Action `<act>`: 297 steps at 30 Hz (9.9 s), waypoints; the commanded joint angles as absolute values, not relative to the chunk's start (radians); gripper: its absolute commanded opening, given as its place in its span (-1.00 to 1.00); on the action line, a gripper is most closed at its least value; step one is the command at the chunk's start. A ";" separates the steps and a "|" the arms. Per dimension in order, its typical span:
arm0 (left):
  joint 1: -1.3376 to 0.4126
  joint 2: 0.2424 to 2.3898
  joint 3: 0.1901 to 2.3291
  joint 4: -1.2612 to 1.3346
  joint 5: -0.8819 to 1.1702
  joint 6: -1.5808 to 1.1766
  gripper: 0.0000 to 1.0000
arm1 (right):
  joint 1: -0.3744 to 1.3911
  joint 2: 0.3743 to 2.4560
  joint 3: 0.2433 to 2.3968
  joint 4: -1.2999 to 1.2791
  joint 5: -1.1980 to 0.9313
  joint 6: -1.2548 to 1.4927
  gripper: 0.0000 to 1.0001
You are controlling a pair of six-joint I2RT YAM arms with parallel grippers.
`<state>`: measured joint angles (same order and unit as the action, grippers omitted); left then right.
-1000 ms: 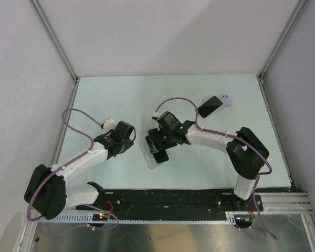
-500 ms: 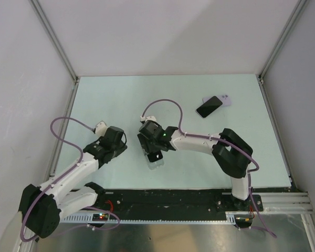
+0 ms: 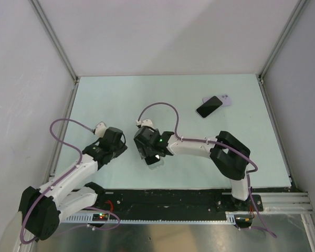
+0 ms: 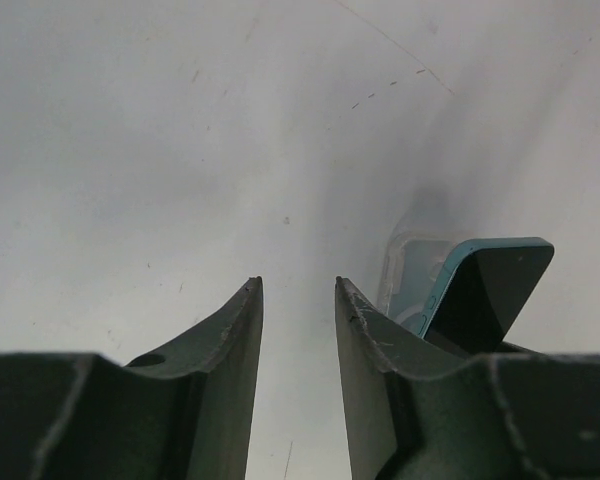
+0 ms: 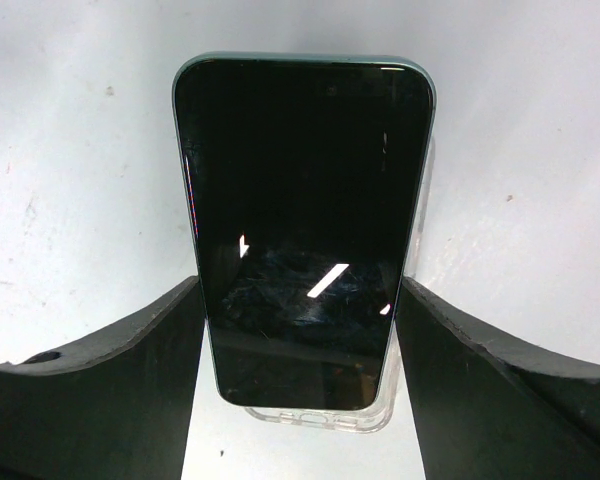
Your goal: Put the phone into the phone case
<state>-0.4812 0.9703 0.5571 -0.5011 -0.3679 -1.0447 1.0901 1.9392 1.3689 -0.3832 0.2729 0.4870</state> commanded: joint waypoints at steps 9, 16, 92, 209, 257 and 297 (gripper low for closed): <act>-0.473 0.940 0.536 -0.472 -0.365 -1.023 -0.20 | 1.126 1.930 1.312 -0.318 0.387 0.537 -0.34; -0.472 0.948 0.540 -0.466 -0.359 -1.019 -0.19 | 1.118 1.902 1.271 -0.294 0.409 0.533 -0.34; -0.789 1.353 0.599 -0.186 -0.170 -1.039 -0.40 | 0.974 1.692 0.901 -0.122 -0.039 0.569 -0.59; -0.462 1.587 0.908 -0.382 -0.143 -0.707 -0.77 | 0.910 1.623 0.741 0.104 0.028 0.863 -0.70; -0.657 1.357 0.791 -0.430 -0.151 -0.814 -0.39 | 0.755 1.591 0.787 0.005 0.035 0.731 -0.53; -0.679 1.484 0.764 -0.324 -0.050 -0.839 -0.60 | 0.826 1.620 0.768 -0.083 0.113 0.756 -0.78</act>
